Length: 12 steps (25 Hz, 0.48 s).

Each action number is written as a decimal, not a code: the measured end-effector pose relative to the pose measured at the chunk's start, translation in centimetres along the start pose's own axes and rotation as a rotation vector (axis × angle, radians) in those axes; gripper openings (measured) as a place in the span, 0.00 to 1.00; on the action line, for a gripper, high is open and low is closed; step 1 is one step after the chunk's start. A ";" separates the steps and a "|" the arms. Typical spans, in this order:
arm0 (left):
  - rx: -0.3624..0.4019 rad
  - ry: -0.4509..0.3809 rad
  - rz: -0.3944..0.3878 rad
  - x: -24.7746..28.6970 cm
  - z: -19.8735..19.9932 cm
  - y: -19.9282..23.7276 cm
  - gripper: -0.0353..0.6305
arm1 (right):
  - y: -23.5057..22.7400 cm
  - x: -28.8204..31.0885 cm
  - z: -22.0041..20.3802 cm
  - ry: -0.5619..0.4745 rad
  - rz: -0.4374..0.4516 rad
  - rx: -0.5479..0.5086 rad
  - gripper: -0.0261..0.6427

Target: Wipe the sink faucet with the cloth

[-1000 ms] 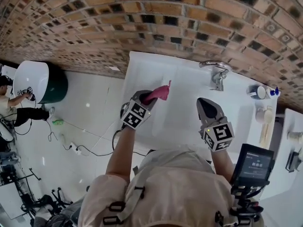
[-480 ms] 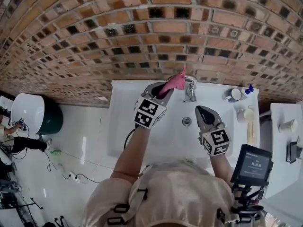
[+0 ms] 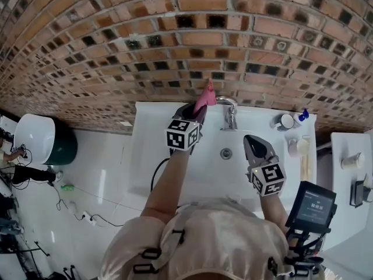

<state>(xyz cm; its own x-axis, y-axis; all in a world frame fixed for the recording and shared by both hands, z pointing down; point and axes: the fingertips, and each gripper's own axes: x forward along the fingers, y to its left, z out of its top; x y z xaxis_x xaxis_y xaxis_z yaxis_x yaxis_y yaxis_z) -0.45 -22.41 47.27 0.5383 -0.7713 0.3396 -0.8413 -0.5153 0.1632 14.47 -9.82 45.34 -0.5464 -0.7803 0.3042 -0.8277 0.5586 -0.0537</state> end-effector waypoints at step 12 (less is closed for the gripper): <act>0.212 0.004 -0.168 4.3 2.6 -10.2 0.19 | -1.9 -1.5 -1.1 0.003 -0.053 0.041 0.03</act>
<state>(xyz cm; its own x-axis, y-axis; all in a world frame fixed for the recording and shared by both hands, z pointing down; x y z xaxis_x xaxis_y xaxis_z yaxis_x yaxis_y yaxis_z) 10.57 -21.40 44.68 0.6690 -0.6669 0.3283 -0.7107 -0.7032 0.0198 16.99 -9.40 46.04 -0.5015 -0.8075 0.3106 -0.8599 0.5048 -0.0760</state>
